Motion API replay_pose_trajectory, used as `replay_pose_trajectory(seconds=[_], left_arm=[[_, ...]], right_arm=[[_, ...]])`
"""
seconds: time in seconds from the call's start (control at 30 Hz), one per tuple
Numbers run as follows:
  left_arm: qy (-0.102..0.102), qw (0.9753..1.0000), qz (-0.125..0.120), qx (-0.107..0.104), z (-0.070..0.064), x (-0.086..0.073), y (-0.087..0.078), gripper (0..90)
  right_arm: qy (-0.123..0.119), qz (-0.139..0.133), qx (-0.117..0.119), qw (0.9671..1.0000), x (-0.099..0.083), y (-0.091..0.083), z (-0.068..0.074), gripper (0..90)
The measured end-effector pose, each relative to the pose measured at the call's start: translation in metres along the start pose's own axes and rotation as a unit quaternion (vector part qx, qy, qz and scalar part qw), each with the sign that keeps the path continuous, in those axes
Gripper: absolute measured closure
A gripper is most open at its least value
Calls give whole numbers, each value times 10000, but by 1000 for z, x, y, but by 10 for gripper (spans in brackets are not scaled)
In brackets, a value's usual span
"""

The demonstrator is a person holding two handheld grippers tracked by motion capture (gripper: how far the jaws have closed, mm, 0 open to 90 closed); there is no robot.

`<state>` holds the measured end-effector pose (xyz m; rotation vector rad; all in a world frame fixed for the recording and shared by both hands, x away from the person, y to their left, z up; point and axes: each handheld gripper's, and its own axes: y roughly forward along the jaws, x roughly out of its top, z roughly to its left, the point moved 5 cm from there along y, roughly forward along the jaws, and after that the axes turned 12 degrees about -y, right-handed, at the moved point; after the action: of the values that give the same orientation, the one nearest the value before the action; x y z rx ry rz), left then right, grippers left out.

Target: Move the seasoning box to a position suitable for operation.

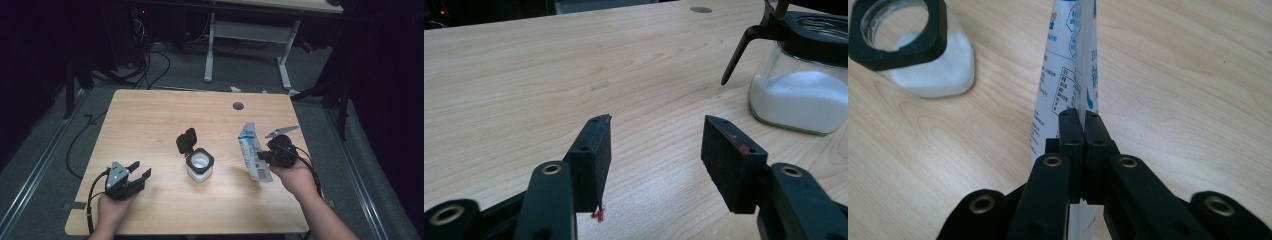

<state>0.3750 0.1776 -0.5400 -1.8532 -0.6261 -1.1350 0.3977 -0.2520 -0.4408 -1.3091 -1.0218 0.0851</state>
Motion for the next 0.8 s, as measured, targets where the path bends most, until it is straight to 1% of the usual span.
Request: replay_pose_trajectory(seconds=[0.03, 0.1, 0.17, 0.2, 0.23, 0.33, 0.4, 0.43, 0.67, 0.73, 0.8], left_arm=[[-12, 10000, -10, 1, 0, 0, 0, 461], [-37, 10000, -7, -5, 0, 0, 0, 461], [-36, 10000, -18, 5, 2, 1, -1, 461], [-40, 10000, -21, -2, 2, 1, -1, 461], [-44, 10000, -23, -6, 2, 1, -1, 461], [-18, 10000, -10, -17, 1, 0, -1, 461], [47, 10000, 42, -22, 1, -1, 0, 460], [54, 10000, 65, -40, 0, -1, 0, 460], [252, 9995, 145, -104, -5, -3, 2, 456], [272, 9994, 159, -117, -6, -3, 2, 456], [291, 9994, 166, -127, -7, -4, 3, 456]], right_arm=[[71, -107, -42, 9999, -1, 0, -1, 895], [117, -218, -67, 9997, -2, 0, -1, 895], [105, -296, -129, 9994, -4, 1, -2, 894], [140, -358, -160, 9991, -5, 2, -2, 894], [155, -393, -139, 9990, -6, 2, -1, 895], [173, -527, -178, 9983, -10, 4, -2, 895], [220, -641, -194, 9975, -13, 4, -3, 895], [283, -687, -199, 9970, -14, 4, -3, 895], [376, -1035, -310, 9934, -23, 4, -3, 894], [400, -1161, -355, 9918, -24, 4, -3, 894], [400, -1241, -356, 9908, -26, 5, -3, 894]])
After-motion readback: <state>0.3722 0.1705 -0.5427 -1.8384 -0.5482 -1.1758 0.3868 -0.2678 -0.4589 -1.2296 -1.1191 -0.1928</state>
